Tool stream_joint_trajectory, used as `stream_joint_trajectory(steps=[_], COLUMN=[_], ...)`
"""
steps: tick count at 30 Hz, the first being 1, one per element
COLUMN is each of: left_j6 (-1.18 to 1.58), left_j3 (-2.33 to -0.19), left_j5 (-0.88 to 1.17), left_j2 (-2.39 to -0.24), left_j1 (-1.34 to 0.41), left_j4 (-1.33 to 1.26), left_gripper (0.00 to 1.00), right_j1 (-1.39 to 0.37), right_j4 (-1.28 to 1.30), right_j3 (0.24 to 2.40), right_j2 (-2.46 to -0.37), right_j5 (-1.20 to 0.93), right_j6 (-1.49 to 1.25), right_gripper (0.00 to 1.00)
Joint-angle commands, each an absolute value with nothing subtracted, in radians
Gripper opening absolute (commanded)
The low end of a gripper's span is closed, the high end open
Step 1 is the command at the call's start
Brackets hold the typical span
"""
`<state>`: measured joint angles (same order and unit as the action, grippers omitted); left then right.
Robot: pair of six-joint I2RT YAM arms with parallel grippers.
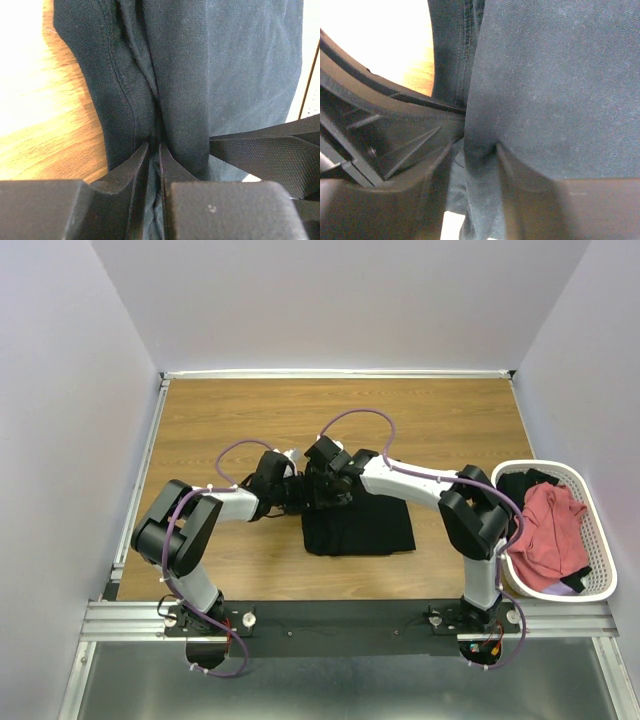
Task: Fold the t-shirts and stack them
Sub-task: Fold the tshirt
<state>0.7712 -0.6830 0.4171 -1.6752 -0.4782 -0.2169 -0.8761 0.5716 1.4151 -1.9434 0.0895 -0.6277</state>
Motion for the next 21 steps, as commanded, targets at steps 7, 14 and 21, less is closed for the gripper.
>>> stream_joint_trajectory(steps=[7,14,21], left_j6=[0.785,0.819,0.824], left_j3=[-0.653,-0.618,-0.623], left_j5=[0.449,0.471,0.486], left_j2=[-1.684,-1.635,-1.586], left_j1=[-0.477,-0.463,-0.460], left_j4=[-0.261,-0.339,-0.376], left_gripper=[0.21,0.21,0.21], right_j1=[-0.890,-0.888,-0.891], right_j4=[0.615,0.666,0.712], right_j3=[1.443,1.465,1.489], right_j2=[-1.996,-1.931,-1.890], right_j5=[0.164,0.227,0.255], right_j6=[-0.626,-0.612,-0.600], right_gripper=[0.14,0.01,0.01])
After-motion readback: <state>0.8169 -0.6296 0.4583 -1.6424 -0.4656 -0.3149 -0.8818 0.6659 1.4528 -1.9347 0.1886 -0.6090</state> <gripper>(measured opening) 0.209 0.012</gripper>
